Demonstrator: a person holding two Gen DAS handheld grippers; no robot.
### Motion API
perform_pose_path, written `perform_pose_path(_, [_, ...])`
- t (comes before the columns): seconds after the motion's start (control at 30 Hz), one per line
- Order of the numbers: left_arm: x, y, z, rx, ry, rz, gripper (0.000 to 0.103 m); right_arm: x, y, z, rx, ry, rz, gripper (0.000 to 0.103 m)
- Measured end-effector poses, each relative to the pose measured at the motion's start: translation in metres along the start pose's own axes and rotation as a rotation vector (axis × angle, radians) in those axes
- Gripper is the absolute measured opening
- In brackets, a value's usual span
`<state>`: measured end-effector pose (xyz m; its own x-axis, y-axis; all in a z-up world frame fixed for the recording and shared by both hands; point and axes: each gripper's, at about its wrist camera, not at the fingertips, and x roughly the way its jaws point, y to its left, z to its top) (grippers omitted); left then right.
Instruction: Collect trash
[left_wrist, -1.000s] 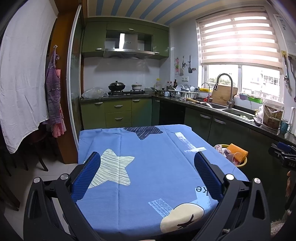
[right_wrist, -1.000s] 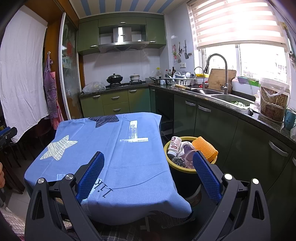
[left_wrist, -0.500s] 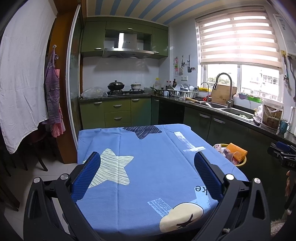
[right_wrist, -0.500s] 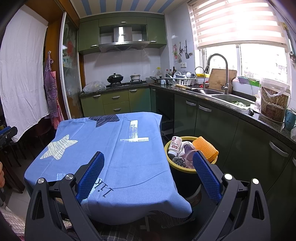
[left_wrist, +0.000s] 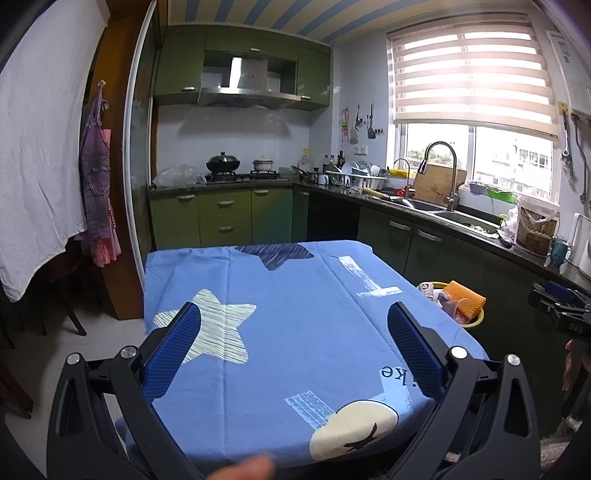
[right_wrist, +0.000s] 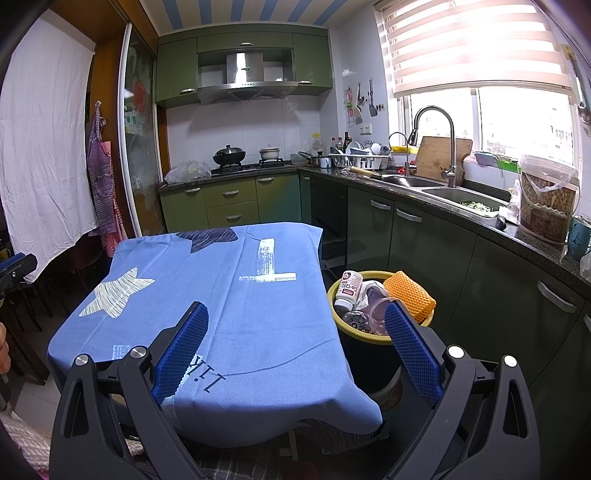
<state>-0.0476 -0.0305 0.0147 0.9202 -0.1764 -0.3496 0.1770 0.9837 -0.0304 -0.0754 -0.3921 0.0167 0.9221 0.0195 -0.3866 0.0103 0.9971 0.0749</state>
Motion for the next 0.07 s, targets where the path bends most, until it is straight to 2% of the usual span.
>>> perform_pose_path(0.07, [0.0019,0.0011,0.0003,-0.001,0.005,0.002,0.096,0.0008,-0.0009,-0.0015,0.000,0.002,0.001,0.095])
